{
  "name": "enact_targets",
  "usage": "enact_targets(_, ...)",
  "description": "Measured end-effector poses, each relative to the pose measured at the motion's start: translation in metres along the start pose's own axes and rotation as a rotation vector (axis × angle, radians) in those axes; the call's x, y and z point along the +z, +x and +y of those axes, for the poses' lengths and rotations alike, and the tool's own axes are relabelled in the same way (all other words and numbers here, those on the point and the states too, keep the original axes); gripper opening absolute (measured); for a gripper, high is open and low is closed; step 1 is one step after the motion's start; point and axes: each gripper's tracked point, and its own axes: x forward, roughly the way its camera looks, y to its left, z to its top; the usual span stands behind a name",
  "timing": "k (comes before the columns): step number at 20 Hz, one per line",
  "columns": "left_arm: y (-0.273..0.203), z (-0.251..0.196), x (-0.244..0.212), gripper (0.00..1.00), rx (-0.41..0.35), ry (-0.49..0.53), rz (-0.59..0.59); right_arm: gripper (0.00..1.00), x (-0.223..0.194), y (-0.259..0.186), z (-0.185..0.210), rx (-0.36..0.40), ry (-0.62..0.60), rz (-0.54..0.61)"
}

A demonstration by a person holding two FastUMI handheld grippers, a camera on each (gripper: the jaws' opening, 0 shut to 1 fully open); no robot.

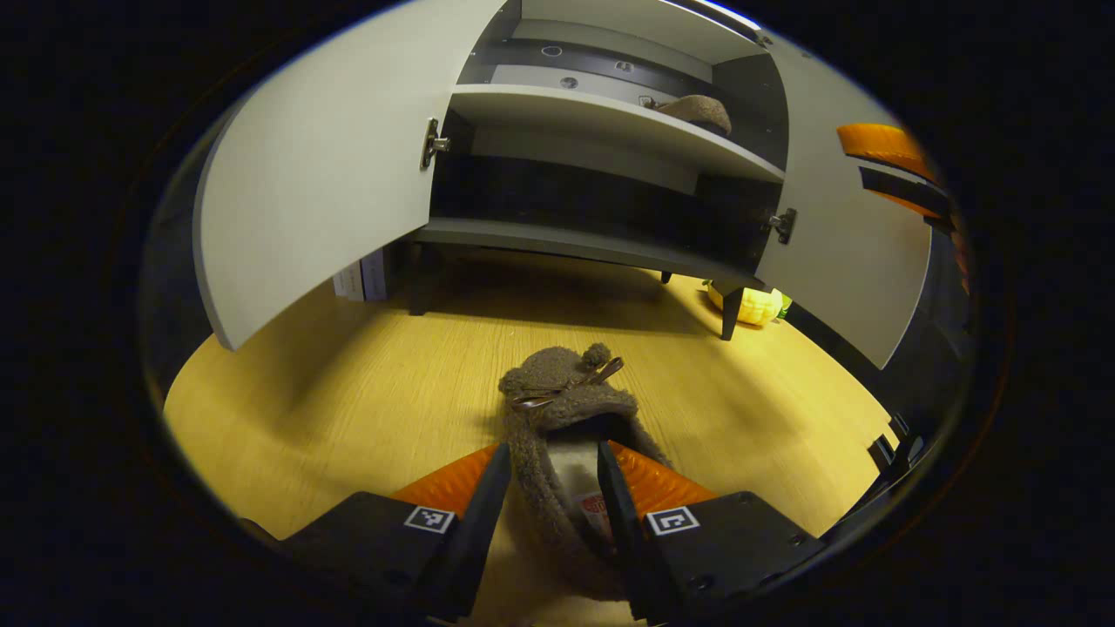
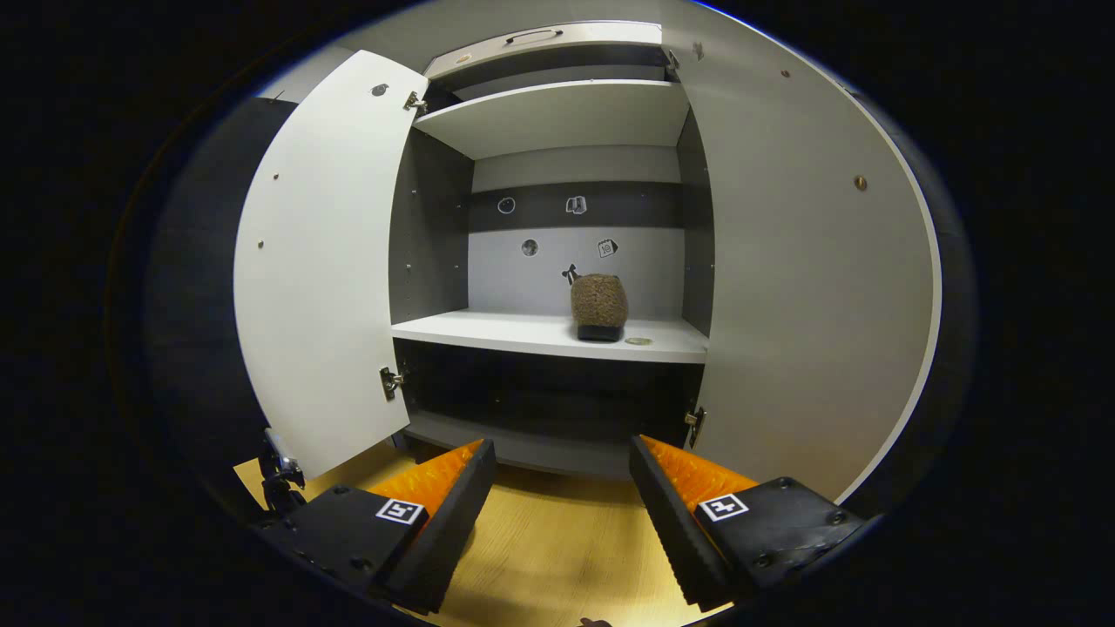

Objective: Grab one shoe with the right hand and put it into the shoe cabinet, grab the other shoe with the left hand and put it into the shoe cabinet; then close the right door with the right hand and the left door with the left hand.

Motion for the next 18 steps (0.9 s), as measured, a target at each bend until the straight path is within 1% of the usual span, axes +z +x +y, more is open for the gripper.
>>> enact_targets(2,0.009,0.008,0.005,0.64,0.033,-0.030,-0.021,0.98,-0.006,0.003,-0.010,-0.012,-0.018,0.011)
enact_targets(5,0.025,0.017,0.003,0.60,0.064,-0.026,-0.005,0.99,-0.015,0.010,-0.012,-0.001,-0.011,0.031)
enact_targets(6,0.030,0.017,0.001,0.55,0.057,-0.026,0.003,0.98,-0.018,0.012,-0.011,0.008,-0.013,0.041)
enact_targets(8,0.038,0.023,0.002,0.46,0.067,-0.020,0.002,0.98,-0.026,0.018,-0.009,0.021,-0.024,0.061)
enact_targets(9,0.039,0.026,0.005,0.43,0.072,-0.021,-0.003,0.98,-0.029,0.021,-0.007,0.031,-0.024,0.067)
enact_targets(10,0.038,0.030,0.005,0.35,0.083,-0.022,-0.006,0.99,-0.031,0.024,-0.004,0.043,-0.020,0.073)
enact_targets(11,0.037,0.032,0.006,0.29,0.100,-0.018,-0.004,0.99,-0.033,0.027,-0.001,0.054,-0.015,0.079)
enact_targets(12,0.038,0.033,0.005,0.16,0.105,-0.008,-0.002,0.99,-0.035,0.030,0.001,0.059,-0.015,0.085)
enact_targets(13,0.037,0.032,0.006,0.11,0.099,0.006,0.008,0.99,-0.035,0.032,0.002,0.061,-0.017,0.087)
enact_targets(15,0.037,0.028,0.006,0.06,0.079,0.014,0.026,0.99,-0.036,0.034,0.005,0.070,-0.015,0.096)
enact_targets(16,0.034,0.023,0.005,0.05,0.066,0.006,0.039,0.99,-0.035,0.035,0.007,0.075,-0.014,0.096)
enact_targets(18,0.020,0.016,0.012,0.05,0.065,0.023,0.041,0.99,-0.030,0.034,0.010,0.084,-0.018,0.095)
